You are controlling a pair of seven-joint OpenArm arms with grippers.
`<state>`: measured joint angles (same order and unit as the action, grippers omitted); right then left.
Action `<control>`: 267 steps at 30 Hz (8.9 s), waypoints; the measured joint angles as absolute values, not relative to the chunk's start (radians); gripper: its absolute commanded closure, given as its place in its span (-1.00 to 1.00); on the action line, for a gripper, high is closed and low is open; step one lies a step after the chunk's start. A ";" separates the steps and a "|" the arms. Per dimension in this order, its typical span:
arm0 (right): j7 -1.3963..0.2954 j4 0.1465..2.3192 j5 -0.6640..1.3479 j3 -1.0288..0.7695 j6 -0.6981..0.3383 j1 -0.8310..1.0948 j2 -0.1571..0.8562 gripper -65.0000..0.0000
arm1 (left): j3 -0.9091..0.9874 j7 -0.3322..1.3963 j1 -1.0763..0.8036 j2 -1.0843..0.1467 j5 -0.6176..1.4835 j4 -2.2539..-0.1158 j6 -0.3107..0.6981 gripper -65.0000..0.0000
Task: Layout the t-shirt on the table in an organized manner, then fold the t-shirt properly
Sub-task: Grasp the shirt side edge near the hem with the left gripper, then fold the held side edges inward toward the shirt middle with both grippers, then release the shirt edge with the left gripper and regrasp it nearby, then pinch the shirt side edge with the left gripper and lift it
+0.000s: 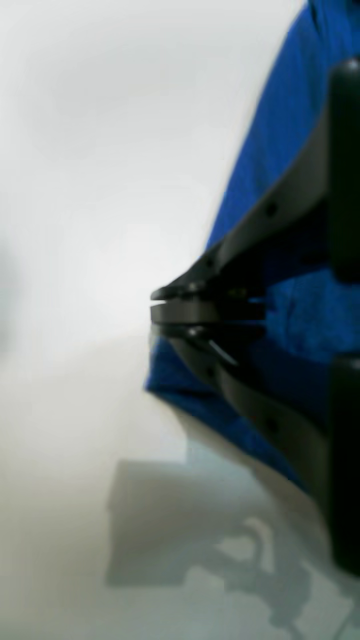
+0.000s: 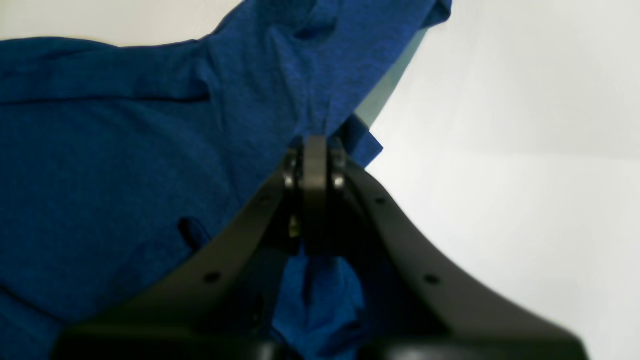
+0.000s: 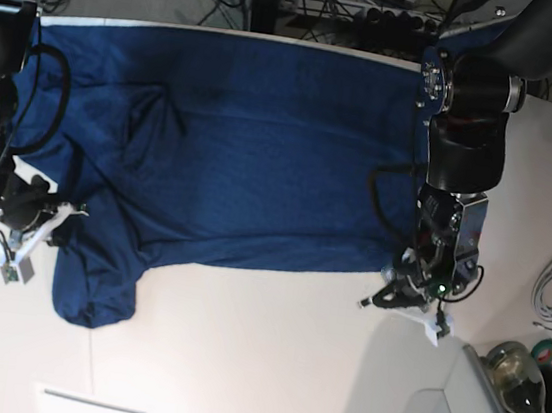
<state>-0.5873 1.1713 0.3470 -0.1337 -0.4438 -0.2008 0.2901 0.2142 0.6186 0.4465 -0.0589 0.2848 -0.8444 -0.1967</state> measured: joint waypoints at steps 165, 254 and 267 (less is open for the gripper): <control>-0.580 1.117 0.344 -0.303 -0.444 -0.196 0.332 1.00 | 0.066 0.549 0.410 -0.012 0.367 -0.840 -0.445 1.00; -0.579 1.117 0.340 -0.381 -0.444 -0.181 0.330 1.00 | -0.001 0.330 0.160 -0.059 0.366 -1.010 -0.583 1.00; -0.577 1.117 0.343 -0.263 -0.445 -0.146 0.300 1.00 | 0.003 0.328 0.072 -0.091 0.376 -1.159 -0.591 1.00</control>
